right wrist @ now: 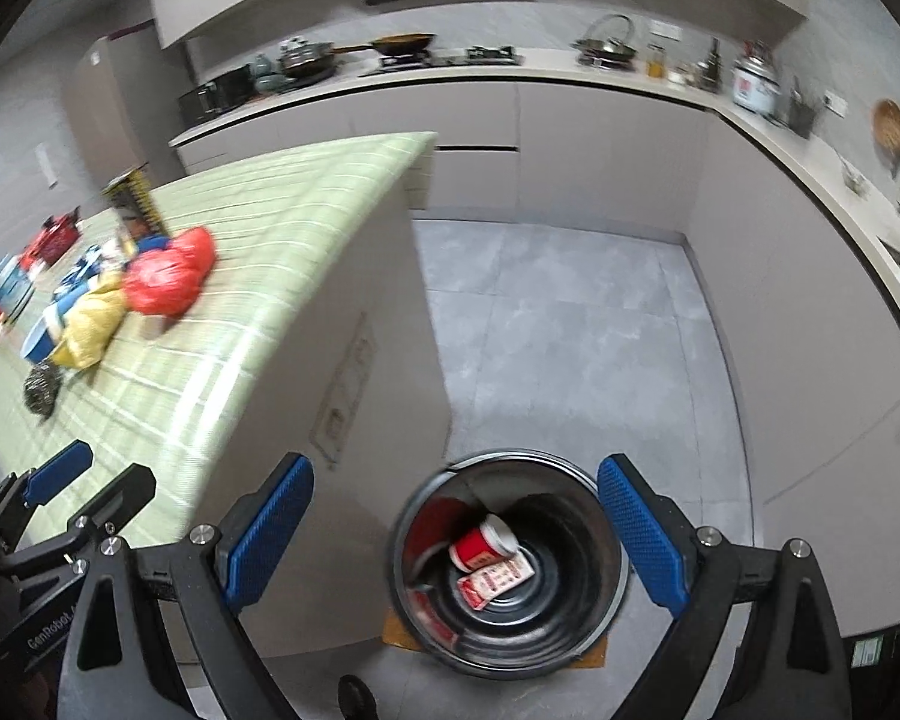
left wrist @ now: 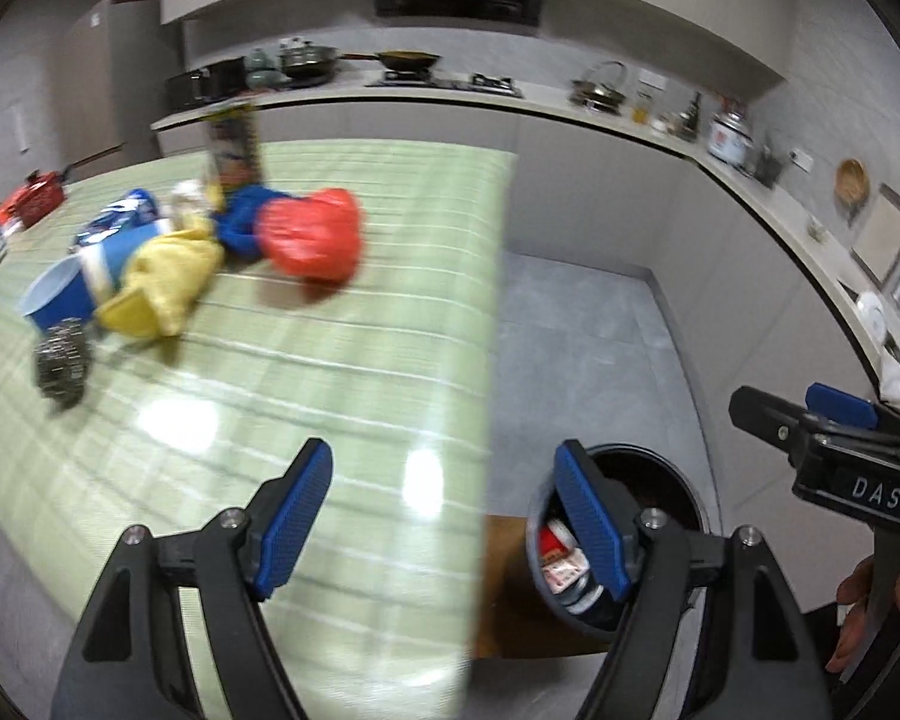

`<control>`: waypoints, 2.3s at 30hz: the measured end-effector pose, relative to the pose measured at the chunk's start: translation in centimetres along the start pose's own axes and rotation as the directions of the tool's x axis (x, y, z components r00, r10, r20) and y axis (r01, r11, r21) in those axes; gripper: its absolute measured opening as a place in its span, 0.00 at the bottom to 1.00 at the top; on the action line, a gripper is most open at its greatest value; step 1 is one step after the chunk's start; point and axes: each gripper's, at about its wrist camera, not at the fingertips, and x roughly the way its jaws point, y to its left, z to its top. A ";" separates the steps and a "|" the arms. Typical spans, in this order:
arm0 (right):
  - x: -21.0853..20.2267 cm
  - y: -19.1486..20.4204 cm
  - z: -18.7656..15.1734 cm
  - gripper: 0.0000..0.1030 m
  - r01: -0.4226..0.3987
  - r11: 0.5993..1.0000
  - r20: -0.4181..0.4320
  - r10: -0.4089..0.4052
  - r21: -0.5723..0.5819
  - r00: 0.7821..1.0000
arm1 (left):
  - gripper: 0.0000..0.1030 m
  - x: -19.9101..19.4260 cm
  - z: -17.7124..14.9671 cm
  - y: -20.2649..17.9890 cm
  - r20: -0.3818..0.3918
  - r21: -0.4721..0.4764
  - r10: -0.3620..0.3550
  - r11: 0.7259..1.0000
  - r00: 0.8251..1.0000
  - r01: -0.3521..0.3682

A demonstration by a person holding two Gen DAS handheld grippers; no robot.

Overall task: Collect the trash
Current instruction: 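Move both tools back to the table toward the red bag and scrubber, then grasp the steel wool scrubber with the left tool while the right tool grasps the red bag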

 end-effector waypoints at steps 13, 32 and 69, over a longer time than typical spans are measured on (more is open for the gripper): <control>1.1 11.6 2.0 0.94 -0.106 0.984 0.012 0.109 -0.145 0.994 | 0.75 -1.7 0.6 13.8 0.040 -0.142 0.181 0.975 0.983 -0.174; 9.8 22.0 8.1 0.94 -0.125 0.971 -0.021 0.123 -0.202 0.992 | 0.75 5.6 3.2 25.4 -0.027 -0.223 0.200 0.954 0.979 -0.201; 6.6 16.9 7.1 0.32 -0.180 0.976 0.008 0.183 -0.121 0.983 | 0.42 2.4 3.3 18.8 0.045 -0.191 0.059 0.980 0.997 -0.049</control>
